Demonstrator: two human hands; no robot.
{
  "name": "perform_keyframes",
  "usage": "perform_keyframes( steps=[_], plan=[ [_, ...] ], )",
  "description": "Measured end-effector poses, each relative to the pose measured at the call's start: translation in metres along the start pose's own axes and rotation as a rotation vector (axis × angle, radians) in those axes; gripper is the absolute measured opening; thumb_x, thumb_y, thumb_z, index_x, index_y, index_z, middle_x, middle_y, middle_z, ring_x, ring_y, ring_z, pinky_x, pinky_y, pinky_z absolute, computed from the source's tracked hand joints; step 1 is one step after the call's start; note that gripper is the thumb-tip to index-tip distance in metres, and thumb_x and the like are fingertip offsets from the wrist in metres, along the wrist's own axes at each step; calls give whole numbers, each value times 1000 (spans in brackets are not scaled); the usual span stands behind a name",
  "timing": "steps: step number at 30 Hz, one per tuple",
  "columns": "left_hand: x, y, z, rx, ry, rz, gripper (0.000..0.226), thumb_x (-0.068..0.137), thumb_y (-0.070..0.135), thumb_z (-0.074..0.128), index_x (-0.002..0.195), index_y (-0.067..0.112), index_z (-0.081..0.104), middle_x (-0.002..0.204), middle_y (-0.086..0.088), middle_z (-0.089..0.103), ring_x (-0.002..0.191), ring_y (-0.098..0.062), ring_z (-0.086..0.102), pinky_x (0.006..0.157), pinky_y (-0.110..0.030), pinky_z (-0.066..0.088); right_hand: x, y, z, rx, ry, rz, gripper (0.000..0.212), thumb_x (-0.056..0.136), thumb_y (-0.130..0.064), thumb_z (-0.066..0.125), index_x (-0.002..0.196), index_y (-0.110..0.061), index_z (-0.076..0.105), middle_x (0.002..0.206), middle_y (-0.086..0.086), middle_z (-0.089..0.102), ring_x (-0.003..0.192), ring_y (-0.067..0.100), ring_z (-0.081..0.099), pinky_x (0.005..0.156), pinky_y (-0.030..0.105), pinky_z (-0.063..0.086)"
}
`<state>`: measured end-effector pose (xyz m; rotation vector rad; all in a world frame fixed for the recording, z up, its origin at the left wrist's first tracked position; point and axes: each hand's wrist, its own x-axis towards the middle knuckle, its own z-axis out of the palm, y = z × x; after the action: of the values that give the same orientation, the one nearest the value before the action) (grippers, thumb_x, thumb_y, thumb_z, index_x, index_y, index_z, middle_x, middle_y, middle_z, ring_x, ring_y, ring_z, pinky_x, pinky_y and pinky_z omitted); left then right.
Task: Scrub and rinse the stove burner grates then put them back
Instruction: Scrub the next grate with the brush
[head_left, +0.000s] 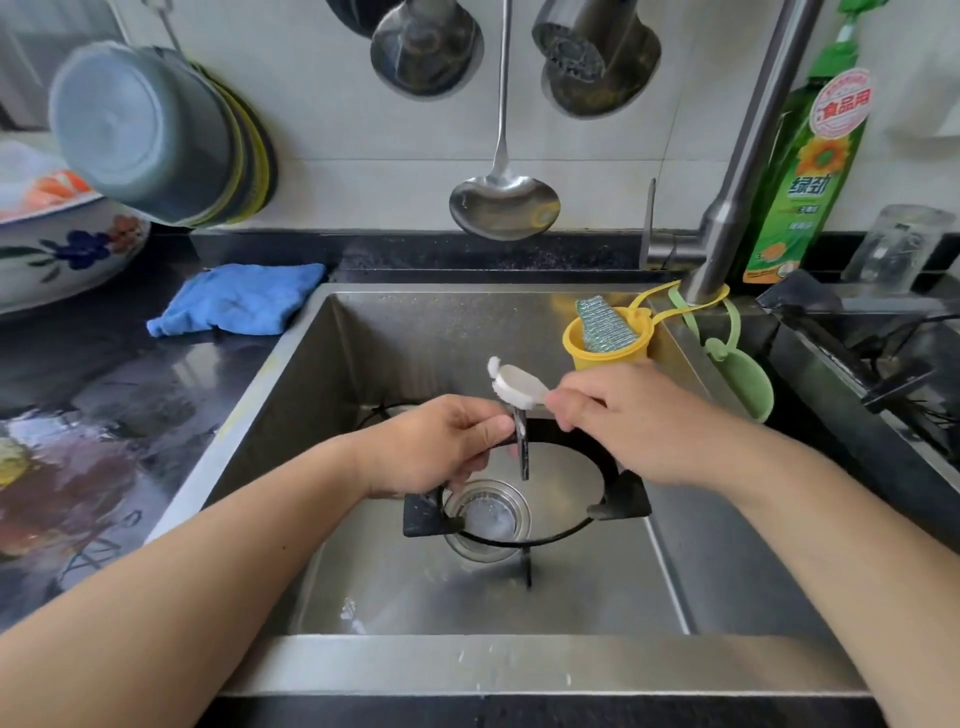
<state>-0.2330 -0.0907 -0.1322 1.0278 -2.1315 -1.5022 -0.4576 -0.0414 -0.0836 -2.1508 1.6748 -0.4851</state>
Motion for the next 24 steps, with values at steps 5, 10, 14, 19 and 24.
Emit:
perform_keyframes(
  steps=[5, 10, 14, 19, 24],
  plan=[
    [1, 0, -1, 58, 16, -2, 40, 109, 32, 45, 73, 35, 64, 64, -3, 38, 61, -23, 35, 65, -40, 41, 4, 0, -16, -233, -53, 19, 44, 102, -52, 41, 81, -21, 64, 70, -4, 56, 71, 14, 53, 58, 30, 37],
    [4, -1, 1, 100, 78, -28, 34, 107, 37, 47, 89, 14, 63, 60, 3, 40, 60, -24, 36, 62, -41, 40, -2, -6, -27, -291, -140, 10, 36, 101, -54, 42, 82, -38, 67, 63, -7, 53, 62, 8, 49, 57, 31, 38],
    [8, 2, 6, 116, 76, -25, 32, 109, 32, 46, 89, 11, 61, 55, 9, 40, 60, -24, 34, 61, -40, 37, 7, -6, -25, -421, -28, -25, 50, 104, -53, 33, 68, -24, 52, 65, -5, 53, 67, 9, 49, 73, 37, 38],
    [8, 0, 4, 103, 91, -34, 34, 107, 39, 47, 89, 14, 62, 54, 11, 42, 60, -23, 37, 62, -40, 40, -6, -10, -26, -414, -57, -68, 47, 103, -52, 35, 80, -25, 65, 59, -5, 49, 62, 10, 49, 60, 28, 29],
    [11, 1, 7, 110, 64, -5, 31, 108, 34, 47, 87, 16, 62, 52, 13, 41, 62, -26, 33, 61, -41, 37, 13, -7, -15, -429, 43, 3, 51, 104, -55, 31, 77, -21, 59, 71, -3, 57, 72, 15, 53, 61, 34, 37]
  ],
)
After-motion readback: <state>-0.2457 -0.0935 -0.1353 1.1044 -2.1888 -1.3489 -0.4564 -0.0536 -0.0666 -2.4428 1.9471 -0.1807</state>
